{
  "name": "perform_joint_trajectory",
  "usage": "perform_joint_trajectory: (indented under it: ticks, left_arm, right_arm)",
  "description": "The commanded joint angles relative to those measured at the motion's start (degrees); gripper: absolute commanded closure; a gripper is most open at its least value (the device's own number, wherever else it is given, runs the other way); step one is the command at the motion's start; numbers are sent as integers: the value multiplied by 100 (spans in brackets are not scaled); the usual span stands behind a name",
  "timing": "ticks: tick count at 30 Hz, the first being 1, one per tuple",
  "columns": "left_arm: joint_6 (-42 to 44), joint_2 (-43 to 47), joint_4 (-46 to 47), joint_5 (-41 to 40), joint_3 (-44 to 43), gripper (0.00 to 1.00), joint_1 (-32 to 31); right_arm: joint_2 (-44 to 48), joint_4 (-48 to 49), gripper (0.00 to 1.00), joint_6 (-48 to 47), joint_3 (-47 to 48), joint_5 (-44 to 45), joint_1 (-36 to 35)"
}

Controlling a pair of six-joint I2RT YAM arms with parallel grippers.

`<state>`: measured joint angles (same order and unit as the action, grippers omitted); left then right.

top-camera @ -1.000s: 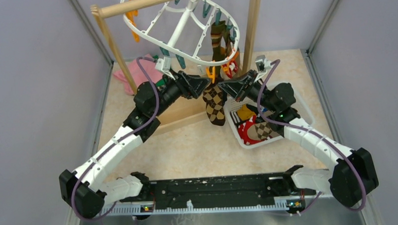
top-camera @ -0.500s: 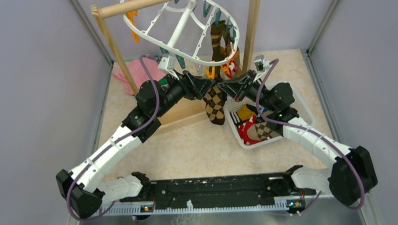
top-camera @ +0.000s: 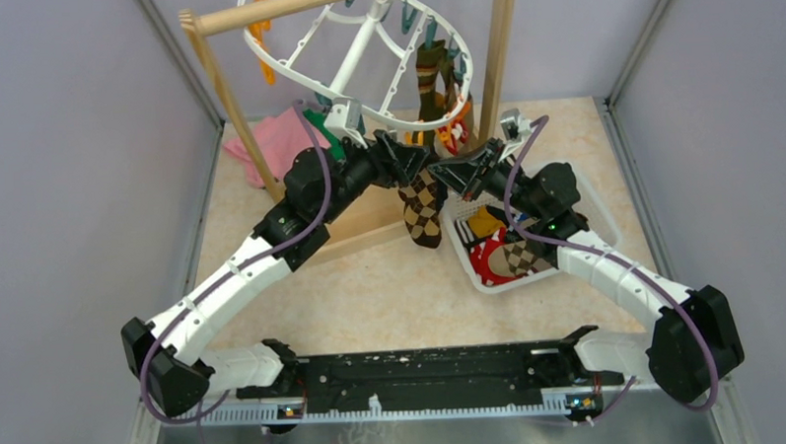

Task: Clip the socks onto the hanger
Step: Clamp the sock onto the hanger.

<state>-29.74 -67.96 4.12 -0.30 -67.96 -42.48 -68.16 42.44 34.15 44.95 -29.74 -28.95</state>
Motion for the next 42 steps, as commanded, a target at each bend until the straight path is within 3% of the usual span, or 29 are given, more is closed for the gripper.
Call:
perform_joint_trajectory:
  ticks: [1,26,37,42]
  left_arm:
    - [190,-135,-7,-348,-314,28,-41]
    - [439,-594,-50,-504,-783,41,-53]
    - [504,-650,-69,-638,-858,42,-58]
    - [486,-630,-59,-599,-842,49,-54]
  right_arm:
    - [24,307,100,37,179,-67,39]
    - [-4,236,100,-5,269,-120,39]
    - [-20,206,100,-15,295,-120,41]
    - [-27,198,100,-22,313,-129,39]
